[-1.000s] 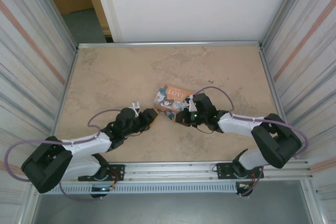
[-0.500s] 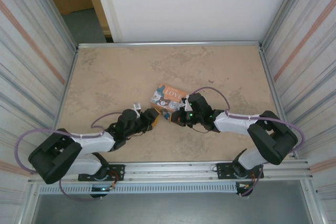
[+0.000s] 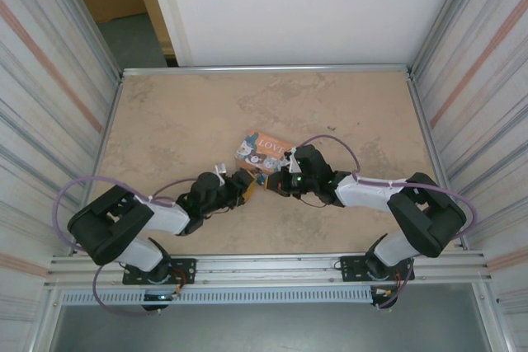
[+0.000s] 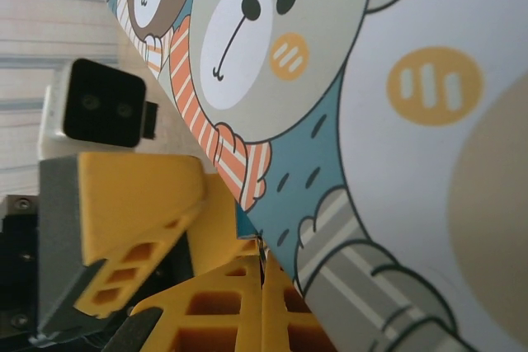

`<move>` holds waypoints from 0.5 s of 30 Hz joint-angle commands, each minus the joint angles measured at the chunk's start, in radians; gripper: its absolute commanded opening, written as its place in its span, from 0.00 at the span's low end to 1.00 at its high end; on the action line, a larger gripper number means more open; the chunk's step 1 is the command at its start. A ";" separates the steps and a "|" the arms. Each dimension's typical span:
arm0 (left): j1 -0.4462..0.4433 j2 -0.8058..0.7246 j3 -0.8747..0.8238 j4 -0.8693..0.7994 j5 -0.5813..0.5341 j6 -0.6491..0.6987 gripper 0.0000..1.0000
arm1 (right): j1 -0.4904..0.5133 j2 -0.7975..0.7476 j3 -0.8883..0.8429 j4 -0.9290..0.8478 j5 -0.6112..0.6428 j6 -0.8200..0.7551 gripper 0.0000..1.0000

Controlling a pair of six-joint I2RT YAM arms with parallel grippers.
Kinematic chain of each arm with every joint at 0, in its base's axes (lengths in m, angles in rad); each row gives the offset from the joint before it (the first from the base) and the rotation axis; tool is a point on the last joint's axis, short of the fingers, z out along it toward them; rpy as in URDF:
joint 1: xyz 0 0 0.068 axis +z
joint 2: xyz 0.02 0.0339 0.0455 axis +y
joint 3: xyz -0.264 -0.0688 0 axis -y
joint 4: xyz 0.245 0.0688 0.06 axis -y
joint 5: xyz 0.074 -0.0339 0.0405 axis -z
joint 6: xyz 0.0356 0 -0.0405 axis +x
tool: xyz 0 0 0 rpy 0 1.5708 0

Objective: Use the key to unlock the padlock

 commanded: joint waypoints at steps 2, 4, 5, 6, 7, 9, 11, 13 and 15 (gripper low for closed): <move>-0.016 0.061 0.034 0.108 0.016 -0.022 0.40 | 0.014 0.009 0.036 0.045 -0.003 0.026 0.00; -0.018 0.097 0.036 0.155 0.013 -0.034 0.39 | 0.014 0.009 0.035 0.045 -0.001 0.026 0.00; -0.019 0.115 0.037 0.184 0.009 -0.042 0.38 | 0.015 0.006 0.035 0.046 -0.001 0.026 0.00; -0.019 0.136 0.037 0.218 0.006 -0.048 0.37 | 0.016 0.006 0.034 0.046 0.001 0.027 0.00; -0.021 0.157 0.040 0.248 0.005 -0.056 0.37 | 0.016 0.006 0.034 0.046 0.000 0.027 0.00; -0.022 0.192 0.051 0.285 0.008 -0.064 0.36 | 0.017 0.009 0.033 0.050 0.000 0.027 0.00; -0.026 0.222 0.063 0.305 0.013 -0.073 0.34 | 0.019 0.009 0.033 0.055 -0.002 0.032 0.00; -0.031 0.245 0.073 0.328 0.008 -0.080 0.30 | 0.019 0.008 0.034 0.057 -0.002 0.032 0.00; -0.033 0.258 0.073 0.342 0.000 -0.083 0.28 | 0.019 0.005 0.032 0.056 0.002 0.033 0.00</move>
